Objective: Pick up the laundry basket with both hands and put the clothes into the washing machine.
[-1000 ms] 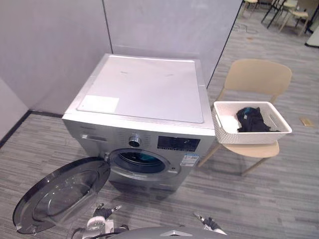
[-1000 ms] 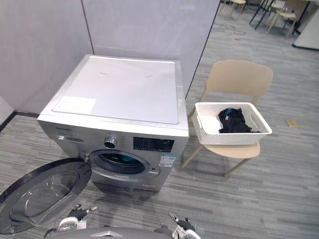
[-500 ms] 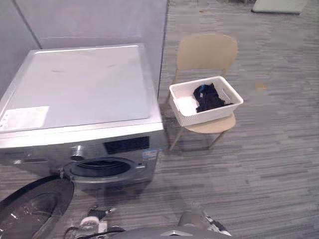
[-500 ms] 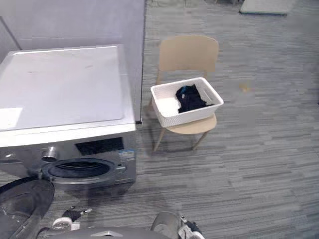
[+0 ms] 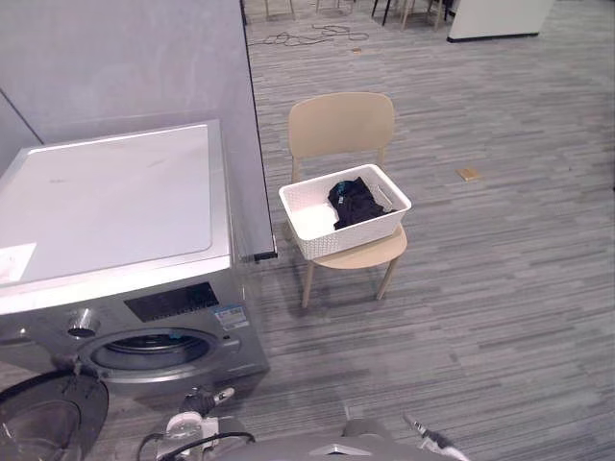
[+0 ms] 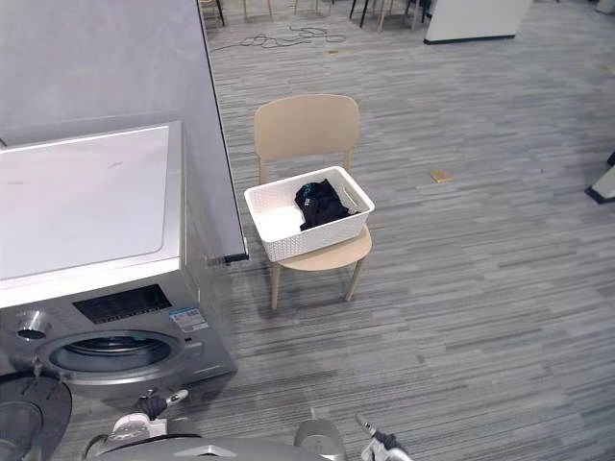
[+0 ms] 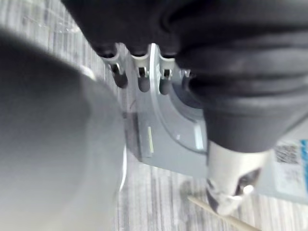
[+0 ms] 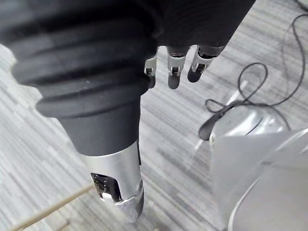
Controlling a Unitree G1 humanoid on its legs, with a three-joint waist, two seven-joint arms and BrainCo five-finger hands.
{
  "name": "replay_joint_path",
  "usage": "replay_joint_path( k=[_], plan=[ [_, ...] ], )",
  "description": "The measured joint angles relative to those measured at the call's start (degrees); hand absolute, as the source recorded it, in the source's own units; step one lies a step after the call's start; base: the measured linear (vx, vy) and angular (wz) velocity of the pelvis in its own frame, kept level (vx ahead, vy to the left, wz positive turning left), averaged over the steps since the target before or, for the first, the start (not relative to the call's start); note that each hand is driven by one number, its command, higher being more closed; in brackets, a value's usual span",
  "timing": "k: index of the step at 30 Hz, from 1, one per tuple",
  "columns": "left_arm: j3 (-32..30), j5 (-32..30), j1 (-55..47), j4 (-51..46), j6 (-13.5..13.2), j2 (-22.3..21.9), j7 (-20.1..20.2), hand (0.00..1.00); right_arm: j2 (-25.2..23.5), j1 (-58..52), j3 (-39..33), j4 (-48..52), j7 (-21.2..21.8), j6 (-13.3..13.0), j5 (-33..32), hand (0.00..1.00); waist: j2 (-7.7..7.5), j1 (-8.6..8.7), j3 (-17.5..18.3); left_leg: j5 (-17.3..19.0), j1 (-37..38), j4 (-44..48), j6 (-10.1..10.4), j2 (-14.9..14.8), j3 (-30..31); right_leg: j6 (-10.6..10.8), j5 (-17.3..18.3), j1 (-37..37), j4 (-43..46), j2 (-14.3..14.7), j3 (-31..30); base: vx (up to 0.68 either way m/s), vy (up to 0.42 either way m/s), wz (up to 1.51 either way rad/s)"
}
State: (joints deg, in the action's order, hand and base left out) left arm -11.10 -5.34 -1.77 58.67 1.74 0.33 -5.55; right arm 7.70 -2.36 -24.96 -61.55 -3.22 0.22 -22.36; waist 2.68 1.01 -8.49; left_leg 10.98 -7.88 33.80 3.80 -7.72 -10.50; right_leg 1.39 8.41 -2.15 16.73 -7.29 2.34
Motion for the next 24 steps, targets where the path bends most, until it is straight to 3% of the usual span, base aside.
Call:
replay_joint_path(
  k=[1, 2, 3, 4, 5, 6, 8, 10, 11, 13, 15, 16, 19, 21, 22, 23, 24],
  plan=[
    [0.32, -0.02, -0.06, -0.22, -0.22, -0.28, 0.06, 0.00, -0.42, 0.28, 0.64, 1.11, 0.09, -0.03, 0.24, 0.00, 0.81, -0.18, 0.06, 0.57, 0.17, -6.57, -0.73, 3.39, 0.47, 0.04, 0.01, 0.05, -0.24, 0.83, -0.03, 0.02, 0.111, -0.28],
    [-0.43, 0.19, -0.03, -0.34, -0.38, -0.38, 0.22, 0.00, -1.73, 0.23, 2.06, 2.37, 0.13, -0.01, 0.33, 0.00, 1.10, -1.11, 0.35, 1.95, 1.83, -11.84, -2.69, 5.31, 1.54, 0.58, 0.30, -0.62, -0.06, 1.72, -1.46, 0.02, 0.074, -0.17],
    [-0.91, 0.18, -0.20, -0.70, -0.44, -0.43, 0.19, 0.00, -2.63, 0.16, 3.28, 2.59, 0.21, -0.01, 0.36, 0.00, 0.86, -1.40, 0.26, 2.57, 2.05, -13.05, -1.19, 6.49, 2.60, 1.10, -0.15, -1.01, -0.63, 1.73, -1.91, 0.05, 0.046, -0.32],
    [-2.98, 0.21, -0.11, -0.88, -0.62, -0.95, 0.28, 0.00, -3.47, 0.59, 5.52, 2.64, 0.28, 0.01, 0.57, 0.00, -0.68, -2.30, 0.56, 4.36, 2.11, -13.57, -0.65, 9.01, 6.51, 1.92, -1.35, -1.38, -1.62, 1.60, -3.23, 0.08, 0.066, -0.58],
    [-5.34, 0.17, -0.11, -1.51, -0.67, -1.80, 0.66, 0.00, -3.72, 0.70, 6.49, 3.20, 0.73, 0.04, 2.34, 0.00, -0.50, -3.65, 0.47, 5.10, 2.21, -13.65, -2.52, 12.11, 12.04, 1.93, -1.77, -1.38, -2.68, 1.94, -5.01, 0.14, 0.121, -0.94],
    [-7.03, 0.17, -0.24, -1.80, -0.59, -2.36, 0.93, 0.00, -4.36, 1.40, 7.01, 4.56, 0.68, 0.15, 4.45, 0.00, -0.36, -4.39, 0.25, 3.61, 3.58, -14.57, -4.05, 11.42, 9.68, 1.83, -1.62, -1.06, -2.32, 2.45, -6.77, 0.14, 0.148, -0.88],
    [-7.27, 0.08, -0.86, -1.78, -0.52, -2.34, 0.97, 0.00, -4.94, 0.98, 8.70, 5.62, 0.55, 0.16, 6.49, 0.00, -0.52, -3.85, 0.48, 4.06, 6.35, -15.69, -5.32, 11.11, 6.67, 2.17, -0.12, -0.72, 0.39, 2.24, -7.80, 0.15, 0.096, -0.75],
    [-7.41, -0.04, -0.99, -1.75, -0.44, -2.20, 1.05, 0.00, -5.72, 0.61, 9.29, 7.98, 0.62, 0.15, 6.54, 0.00, -1.22, -3.98, 0.70, 5.43, 8.80, -16.02, -6.49, 11.10, 3.96, 3.74, 2.18, -5.09, 11.08, 1.74, -7.58, 0.19, 0.049, -0.84],
    [-7.29, -0.61, -1.02, -1.69, -0.31, -1.78, 1.40, 0.00, -6.60, 0.47, 9.25, 9.28, 0.83, 0.11, 6.54, 0.00, -1.51, -4.07, 0.57, 6.03, 10.09, -15.99, -6.69, 11.27, 2.38, 4.80, 2.26, -10.52, 23.29, 1.81, -7.91, 0.18, 0.002, -0.55],
    [-6.27, -1.76, -0.89, -1.60, 0.32, -0.63, 2.14, 0.00, -7.25, -0.82, 8.95, 11.18, 1.83, -0.02, 6.66, 0.00, -3.62, -2.48, 0.30, 6.35, 13.28, -13.85, -6.53, 11.06, 2.84, 7.66, 0.74, -17.15, 44.33, 1.79, -7.19, 0.33, -0.108, -0.04],
    [-6.43, -1.72, -0.39, -1.33, 1.31, -0.53, 1.95, 0.00, -7.18, -1.67, 8.80, 11.16, 1.86, 0.04, 6.74, 0.00, -3.74, -2.47, 0.22, 6.59, 14.81, -13.56, -6.10, 10.24, 3.53, 6.34, 1.52, -18.41, 48.81, 1.14, -5.70, 0.28, -0.155, 0.30],
    [-6.64, -1.67, -0.01, -1.04, 2.34, -0.37, 1.36, 0.00, -6.89, -2.02, 7.95, 11.30, 1.83, 0.09, 6.76, 0.00, -3.15, -2.28, 0.30, 6.89, 15.51, -13.79, -5.55, 8.88, 4.22, 5.25, 2.19, -19.69, 49.40, -0.81, -3.29, 0.27, -0.205, 0.45],
    [-6.75, -1.60, -0.19, -0.98, 2.46, 0.56, -0.98, 0.00, -6.16, -3.04, 3.48, 11.03, 1.75, 0.08, 6.82, 0.00, -1.75, -3.08, -0.57, 7.54, 18.89, -17.76, -2.42, 5.38, 4.07, 2.49, 2.66, -21.26, 36.54, -8.03, 0.65, 0.29, -0.280, 0.25],
    [-6.66, -1.63, -3.17, -0.45, 2.54, 3.02, -2.20, 0.00, -6.09, -3.49, 2.15, 10.85, 1.82, 0.09, 6.77, 0.00, -1.37, -2.55, -0.30, 7.49, 21.99, -20.56, 0.06, 2.55, 3.89, 3.21, 0.04, -18.65, 18.14, -8.52, -1.53, 0.31, -0.471, -0.06],
    [-5.54, -1.79, -4.64, -0.18, 2.03, 3.81, -1.26, 0.00, -6.78, -3.79, 0.12, 9.84, 1.85, 0.11, 6.59, 0.00, -2.12, -2.06, 0.55, 8.67, 23.11, -21.97, 2.69, 0.97, 4.54, 3.77, -3.85, -17.49, 10.55, -8.40, -3.66, 0.37, -0.604, 0.14],
    [-5.20, -1.79, -4.92, -0.15, 2.01, 3.65, -0.98, 0.00, -6.83, -3.78, -0.18, 8.97, 1.81, 0.11, 6.48, 0.00, -2.64, -1.91, 1.09, 9.43, 23.70, -22.58, 3.95, 0.35, 4.90, 3.95, -5.46, -17.44, 9.71, -8.41, -3.55, 0.33, -0.544, 0.19],
    [-5.11, -1.87, -4.81, 0.16, 2.01, 3.25, -0.60, 0.00, -6.92, -3.67, -0.35, 8.30, 1.81, 0.34, 6.04, 0.00, -3.51, -1.83, 1.63, 9.88, 24.55, -23.12, 4.59, -0.27, 5.67, 9.50, -6.90, -17.68, 10.47, -8.01, -3.61, 0.28, -0.458, 0.10]
  ],
)
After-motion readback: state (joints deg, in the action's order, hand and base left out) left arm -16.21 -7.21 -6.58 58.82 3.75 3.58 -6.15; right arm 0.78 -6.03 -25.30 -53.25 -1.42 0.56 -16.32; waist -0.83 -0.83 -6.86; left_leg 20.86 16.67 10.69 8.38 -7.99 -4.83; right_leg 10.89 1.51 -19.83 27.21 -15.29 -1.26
